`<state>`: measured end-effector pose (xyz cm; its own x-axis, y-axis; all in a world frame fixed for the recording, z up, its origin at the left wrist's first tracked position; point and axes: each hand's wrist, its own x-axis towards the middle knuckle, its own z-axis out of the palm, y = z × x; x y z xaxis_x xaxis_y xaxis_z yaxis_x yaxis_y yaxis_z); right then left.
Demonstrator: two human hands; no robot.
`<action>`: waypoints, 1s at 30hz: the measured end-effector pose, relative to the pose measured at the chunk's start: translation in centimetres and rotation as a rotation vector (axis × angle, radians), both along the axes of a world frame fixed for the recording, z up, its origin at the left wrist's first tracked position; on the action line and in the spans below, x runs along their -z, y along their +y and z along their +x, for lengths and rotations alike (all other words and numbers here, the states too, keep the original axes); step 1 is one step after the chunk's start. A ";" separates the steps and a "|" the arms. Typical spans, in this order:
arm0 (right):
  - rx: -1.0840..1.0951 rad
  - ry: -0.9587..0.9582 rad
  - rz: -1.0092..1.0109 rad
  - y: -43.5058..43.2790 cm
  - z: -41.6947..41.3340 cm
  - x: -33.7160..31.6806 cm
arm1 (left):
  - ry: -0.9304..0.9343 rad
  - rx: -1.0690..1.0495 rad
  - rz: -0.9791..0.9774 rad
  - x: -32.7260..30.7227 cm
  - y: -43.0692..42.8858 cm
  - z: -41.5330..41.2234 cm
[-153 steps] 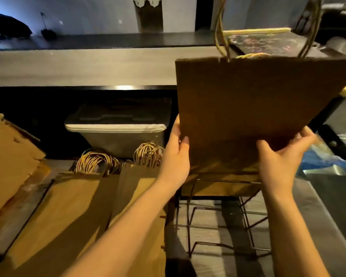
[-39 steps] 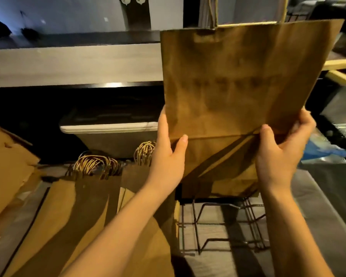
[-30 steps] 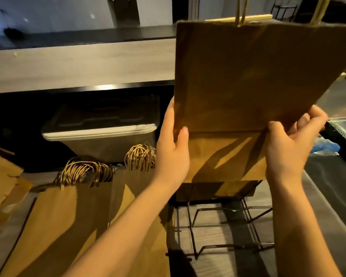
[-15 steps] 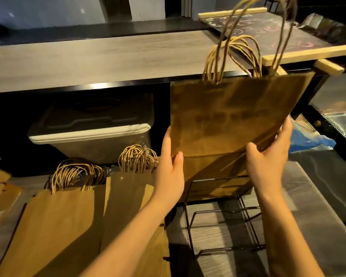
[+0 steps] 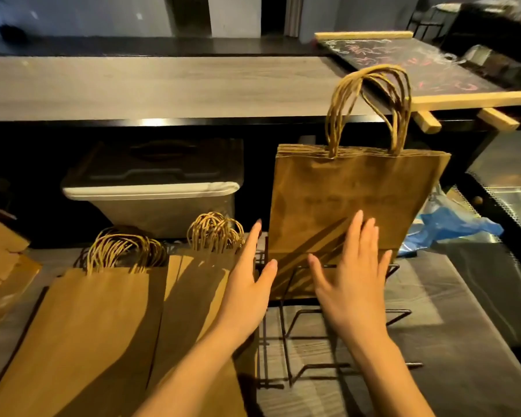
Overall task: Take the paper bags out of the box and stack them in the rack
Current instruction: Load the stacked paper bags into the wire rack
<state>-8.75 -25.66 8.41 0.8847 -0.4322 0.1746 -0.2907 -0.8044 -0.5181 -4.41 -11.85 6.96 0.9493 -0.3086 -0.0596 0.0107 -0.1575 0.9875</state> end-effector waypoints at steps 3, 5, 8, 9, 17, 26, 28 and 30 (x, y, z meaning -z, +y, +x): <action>-0.173 0.053 -0.007 3.1 -0.6 -0.8 | -0.034 -0.022 0.091 0.4 3.8 -0.8; -0.306 0.063 -0.008 5.6 -0.8 -1.2 | -0.057 -0.085 0.170 0.8 7.2 -1.4; -0.489 0.114 0.016 9.1 -1.3 -0.9 | -0.023 -0.218 0.287 1.6 12.4 -2.4; -0.560 0.150 0.048 10.8 -1.4 -0.6 | -0.003 -0.287 0.318 2.1 14.9 -2.9; -0.800 0.455 0.686 20.2 -1.9 1.6 | 0.262 -0.668 0.539 5.0 26.7 -6.7; -0.875 0.795 0.662 26.1 -2.9 6.4 | 0.431 -0.752 0.548 6.2 29.4 -8.9; -0.902 0.839 0.632 26.7 -3.1 6.9 | 0.411 -0.807 0.526 6.2 29.4 -9.2; -0.895 0.873 0.678 26.7 -2.9 6.8 | 0.389 -0.816 0.575 6.4 28.8 -9.4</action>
